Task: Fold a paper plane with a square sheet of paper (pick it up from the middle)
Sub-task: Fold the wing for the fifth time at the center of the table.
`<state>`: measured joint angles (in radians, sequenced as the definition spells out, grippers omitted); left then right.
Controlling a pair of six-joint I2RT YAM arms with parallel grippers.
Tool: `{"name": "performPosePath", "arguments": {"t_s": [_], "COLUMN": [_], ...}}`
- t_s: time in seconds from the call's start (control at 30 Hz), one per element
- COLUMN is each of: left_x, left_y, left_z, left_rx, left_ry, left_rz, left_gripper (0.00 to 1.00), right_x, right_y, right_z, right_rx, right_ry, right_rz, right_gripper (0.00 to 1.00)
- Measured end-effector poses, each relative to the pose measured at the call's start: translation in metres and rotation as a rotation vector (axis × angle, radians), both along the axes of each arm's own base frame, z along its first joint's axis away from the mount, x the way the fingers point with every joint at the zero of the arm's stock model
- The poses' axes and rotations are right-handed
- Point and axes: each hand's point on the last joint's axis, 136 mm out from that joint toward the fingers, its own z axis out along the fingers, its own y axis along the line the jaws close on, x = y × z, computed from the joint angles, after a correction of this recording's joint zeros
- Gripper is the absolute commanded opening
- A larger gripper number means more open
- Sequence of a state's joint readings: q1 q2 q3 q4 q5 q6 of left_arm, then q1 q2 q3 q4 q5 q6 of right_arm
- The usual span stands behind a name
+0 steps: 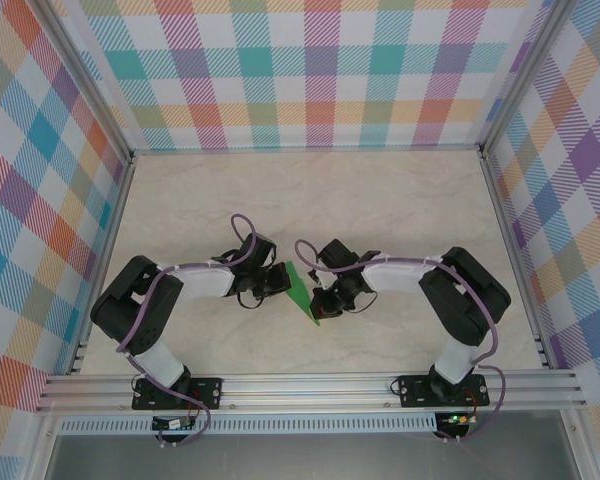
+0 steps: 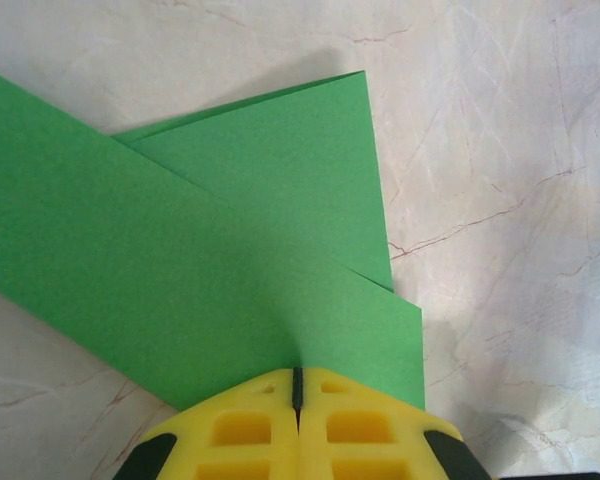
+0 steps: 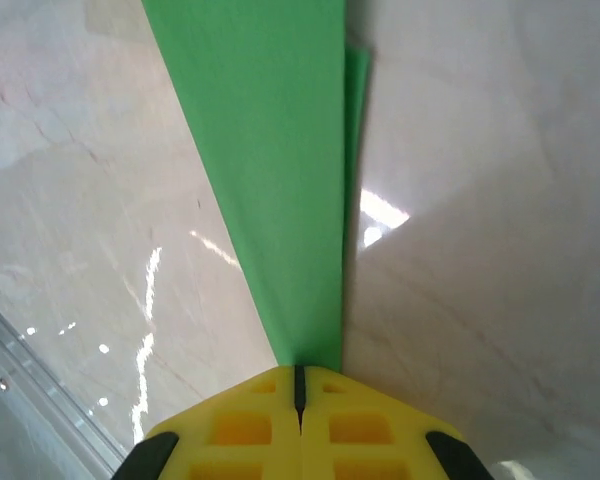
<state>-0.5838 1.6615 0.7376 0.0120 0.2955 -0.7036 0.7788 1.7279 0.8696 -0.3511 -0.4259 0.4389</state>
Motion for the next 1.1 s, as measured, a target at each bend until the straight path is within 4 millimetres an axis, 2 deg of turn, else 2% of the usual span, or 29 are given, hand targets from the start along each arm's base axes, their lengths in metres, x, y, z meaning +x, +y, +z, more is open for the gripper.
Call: {"name": "performPosePath", "arguments": {"t_s": [0.23,0.33,0.47,0.57,0.67,0.8,0.93,1.0,1.1], "left_x": [0.006,0.010,0.015,0.022,0.027,0.025,0.014,0.010,0.007], "left_y": [-0.001,0.000,0.006,0.006,0.006,0.003,0.003,0.004,0.004], "left_z": [0.001,0.003,0.012,0.028,0.050,0.074,0.086,0.089,0.084], "left_rx": [0.018,0.049,0.127,0.167,0.199,0.261,0.355,0.404,0.467], "left_ry": [-0.010,-0.006,0.006,-0.001,-0.017,-0.037,-0.042,-0.038,-0.025], "left_rz": [0.012,0.017,0.023,0.027,0.044,0.070,0.101,0.121,0.142], "left_gripper": [0.00,0.10,0.29,0.40,0.51,0.65,0.83,0.88,0.91], "right_x": [-0.027,-0.026,-0.009,0.009,0.025,0.047,0.065,0.072,0.079], "right_y": [-0.021,-0.026,-0.030,-0.034,-0.043,-0.065,-0.087,-0.095,-0.106], "right_z": [0.002,0.013,0.038,0.055,0.064,0.067,0.071,0.071,0.070], "right_rx": [-0.021,-0.032,-0.030,-0.038,-0.058,-0.110,-0.159,-0.174,-0.195], "right_ry": [0.056,0.022,-0.093,-0.182,-0.239,-0.294,-0.343,-0.355,-0.360], "right_rz": [-0.008,-0.024,-0.090,-0.156,-0.227,-0.335,-0.426,-0.459,-0.505], "right_gripper": [0.00,0.08,0.38,0.59,0.71,0.99,1.00,1.00,1.00]}}
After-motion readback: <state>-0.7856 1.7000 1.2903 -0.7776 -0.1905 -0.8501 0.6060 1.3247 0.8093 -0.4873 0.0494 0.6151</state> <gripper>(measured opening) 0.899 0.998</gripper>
